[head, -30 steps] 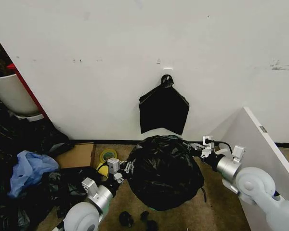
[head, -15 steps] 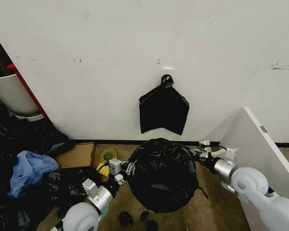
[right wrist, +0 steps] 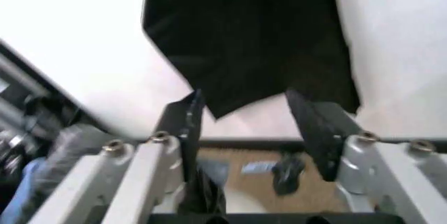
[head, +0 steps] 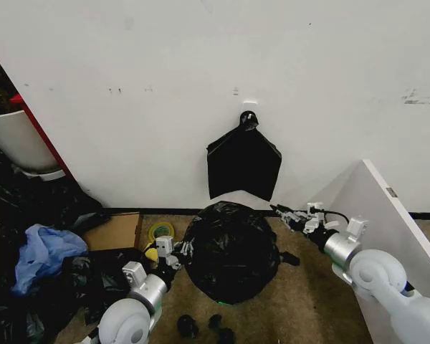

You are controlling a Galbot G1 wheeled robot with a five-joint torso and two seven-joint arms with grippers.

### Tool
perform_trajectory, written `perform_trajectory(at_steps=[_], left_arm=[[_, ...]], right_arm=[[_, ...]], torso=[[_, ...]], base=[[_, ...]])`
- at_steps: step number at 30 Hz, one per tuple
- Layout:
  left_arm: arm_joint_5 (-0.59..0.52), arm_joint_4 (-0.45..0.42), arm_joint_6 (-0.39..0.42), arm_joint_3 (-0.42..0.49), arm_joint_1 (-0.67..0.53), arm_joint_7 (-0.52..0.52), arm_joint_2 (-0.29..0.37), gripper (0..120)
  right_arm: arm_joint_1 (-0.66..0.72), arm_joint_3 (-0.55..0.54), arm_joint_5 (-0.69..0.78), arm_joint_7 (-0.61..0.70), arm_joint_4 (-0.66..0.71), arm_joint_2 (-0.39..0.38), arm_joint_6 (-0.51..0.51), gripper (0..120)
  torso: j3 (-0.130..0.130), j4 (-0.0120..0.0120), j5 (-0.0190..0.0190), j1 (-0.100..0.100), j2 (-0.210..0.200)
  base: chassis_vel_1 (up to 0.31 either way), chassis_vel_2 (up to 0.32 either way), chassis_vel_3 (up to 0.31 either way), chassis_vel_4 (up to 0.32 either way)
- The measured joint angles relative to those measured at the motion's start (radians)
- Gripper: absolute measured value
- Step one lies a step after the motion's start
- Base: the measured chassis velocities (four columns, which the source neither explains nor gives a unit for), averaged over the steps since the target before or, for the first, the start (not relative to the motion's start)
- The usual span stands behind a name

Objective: Place the garbage bag over the trash bin.

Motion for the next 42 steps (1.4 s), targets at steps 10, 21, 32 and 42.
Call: perform_trajectory(at_steps=[10,21,32,42], left_arm=[[-0.239,-0.025,0.105,-0.038,-0.035,-0.234,-0.058,3],[-0.336,0.009,0.130,-0.131,-0.096,-0.258,-0.022,3],[-0.350,-0.005,0.137,-0.150,-0.061,-0.217,-0.002,3],[-0.339,-0.021,0.153,-0.123,-0.058,-0.210,-0.003,3]], right_arm=[[-0.148,-0.023,-0.089,-0.002,0.216,0.053,-0.016,84],[-0.421,-0.042,-0.157,-0.245,0.227,0.060,0.033,100],[-0.407,-0.152,-0.214,-0.356,0.084,0.078,0.087,100],[-0.312,-0.188,-0.145,-0.320,0.025,0.102,0.057,95]], torso=[[0.000,0.0003,-0.0002,0.000,0.000],[0.000,0.0000,-0.0001,0.000,0.000],[0.000,0.0000,0.0000,0.000,0.000],[0.000,0.0000,-0.0001,0.000,0.000]], base=[[0.000,0.000,0.000,0.000],[0.000,0.000,0.000,0.000],[0.000,0.000,0.000,0.000],[0.000,0.000,0.000,0.000]])
